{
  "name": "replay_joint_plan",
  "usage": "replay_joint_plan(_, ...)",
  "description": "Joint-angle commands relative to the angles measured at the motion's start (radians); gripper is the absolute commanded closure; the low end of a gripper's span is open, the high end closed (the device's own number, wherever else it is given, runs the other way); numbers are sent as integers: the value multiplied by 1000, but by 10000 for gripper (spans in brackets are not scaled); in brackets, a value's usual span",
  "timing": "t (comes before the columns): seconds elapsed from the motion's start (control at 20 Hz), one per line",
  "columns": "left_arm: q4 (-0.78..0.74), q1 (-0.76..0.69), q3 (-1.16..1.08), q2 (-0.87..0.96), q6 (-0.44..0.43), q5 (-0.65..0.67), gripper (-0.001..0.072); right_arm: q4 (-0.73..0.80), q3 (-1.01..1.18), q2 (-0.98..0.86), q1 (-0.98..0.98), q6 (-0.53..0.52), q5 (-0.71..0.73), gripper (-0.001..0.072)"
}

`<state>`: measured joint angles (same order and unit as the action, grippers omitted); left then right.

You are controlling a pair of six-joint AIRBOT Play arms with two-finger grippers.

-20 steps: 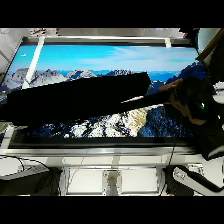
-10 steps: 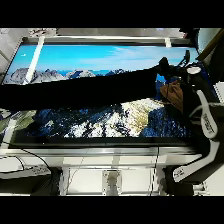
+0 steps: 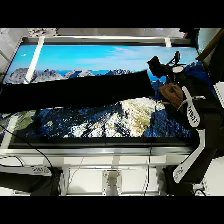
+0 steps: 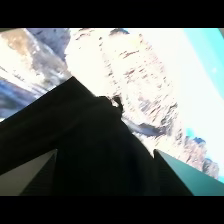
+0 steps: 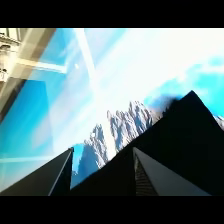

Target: Fold the clothes and pants, and hang the long-sleeved shirts on hangers.

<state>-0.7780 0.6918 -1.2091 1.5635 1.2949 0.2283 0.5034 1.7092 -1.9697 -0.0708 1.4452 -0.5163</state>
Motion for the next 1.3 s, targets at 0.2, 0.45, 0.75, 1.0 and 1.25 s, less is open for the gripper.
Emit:
replay_joint_plan(0.2, 20, -89, -7, -234, -138, 42, 12, 328, 128, -11, -134, 114, -395, 304)
replay_joint_plan(0.45, 20, -293, -7, -322, -485, 333, 12, 364, 130, -76, -187, 52, -536, 297)
replay_joint_plan(0.75, 20, -476, -7, -317, -518, 345, 13, 332, 130, -154, -183, -31, -564, 220)
replay_joint_plan(1.0, 20, -532, -7, -316, -518, 346, 12, 340, 130, -158, -157, -52, -572, 222)
replay_joint_plan(1.25, 20, -548, -7, -315, -518, 354, 12, 344, 141, -164, -126, -40, -587, 229)
